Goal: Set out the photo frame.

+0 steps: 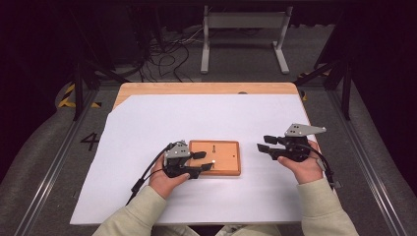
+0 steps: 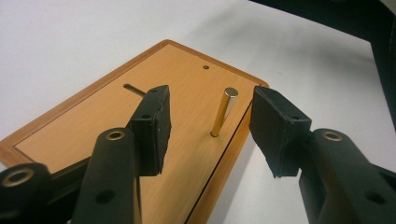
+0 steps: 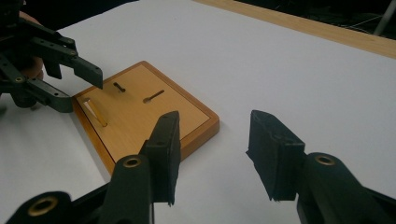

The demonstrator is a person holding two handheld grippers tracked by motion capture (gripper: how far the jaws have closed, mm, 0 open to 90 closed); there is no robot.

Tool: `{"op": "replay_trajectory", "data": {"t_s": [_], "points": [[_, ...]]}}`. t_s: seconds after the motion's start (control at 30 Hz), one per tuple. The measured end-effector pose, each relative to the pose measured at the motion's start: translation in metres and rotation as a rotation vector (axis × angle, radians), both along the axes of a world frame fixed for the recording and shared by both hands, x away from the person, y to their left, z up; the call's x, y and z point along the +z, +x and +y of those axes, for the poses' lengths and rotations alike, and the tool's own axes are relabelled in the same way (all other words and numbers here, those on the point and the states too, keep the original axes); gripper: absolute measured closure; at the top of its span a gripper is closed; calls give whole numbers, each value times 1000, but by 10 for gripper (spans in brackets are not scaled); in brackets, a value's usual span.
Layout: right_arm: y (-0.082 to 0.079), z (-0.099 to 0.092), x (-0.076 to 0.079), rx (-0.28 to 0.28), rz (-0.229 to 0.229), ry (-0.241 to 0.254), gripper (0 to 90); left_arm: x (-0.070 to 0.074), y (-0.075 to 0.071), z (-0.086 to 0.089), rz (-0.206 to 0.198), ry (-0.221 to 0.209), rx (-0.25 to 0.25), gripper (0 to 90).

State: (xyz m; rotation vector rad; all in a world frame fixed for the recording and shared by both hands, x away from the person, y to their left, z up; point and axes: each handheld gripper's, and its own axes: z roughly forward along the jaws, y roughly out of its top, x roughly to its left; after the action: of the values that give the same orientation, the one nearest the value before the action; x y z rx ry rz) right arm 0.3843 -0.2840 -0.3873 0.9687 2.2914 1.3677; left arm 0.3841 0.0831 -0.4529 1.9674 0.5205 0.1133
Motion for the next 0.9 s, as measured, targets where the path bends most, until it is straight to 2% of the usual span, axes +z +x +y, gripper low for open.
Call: {"op": "replay_trajectory", "data": {"t_s": [0.13, 0.33, 0.43, 0.5, 0.6, 0.67, 0.73, 0.83, 0.9], "points": [[0, 0, 0, 0, 2, 1, 540, -2, 1, -6, 22, 17, -11, 471], [1, 1, -2, 3, 11, -1, 540, -7, 2, -15, 31, 47, -24, 482], [1, 3, -3, 10, 12, -5, 540, -6, 2, -20, 8, 81, -39, 531], [1, 3, -4, 10, 12, -5, 540, -5, 2, -24, -19, 139, -59, 547], [1, 3, -4, 14, 4, -3, 545, -5, 1, -30, -35, 161, -103, 571], [0, 3, -5, 19, -2, 3, 553, -4, 1, -32, -20, 161, -86, 584], [0, 4, -6, 22, -4, 4, 557, -4, 3, -32, -16, 164, -70, 639], [0, 5, -6, 27, -4, 2, 557, -4, 4, -33, -19, 163, -36, 779], [0, 4, -6, 28, -5, 3, 558, -4, 1, -35, -43, 178, -32, 836]]}}
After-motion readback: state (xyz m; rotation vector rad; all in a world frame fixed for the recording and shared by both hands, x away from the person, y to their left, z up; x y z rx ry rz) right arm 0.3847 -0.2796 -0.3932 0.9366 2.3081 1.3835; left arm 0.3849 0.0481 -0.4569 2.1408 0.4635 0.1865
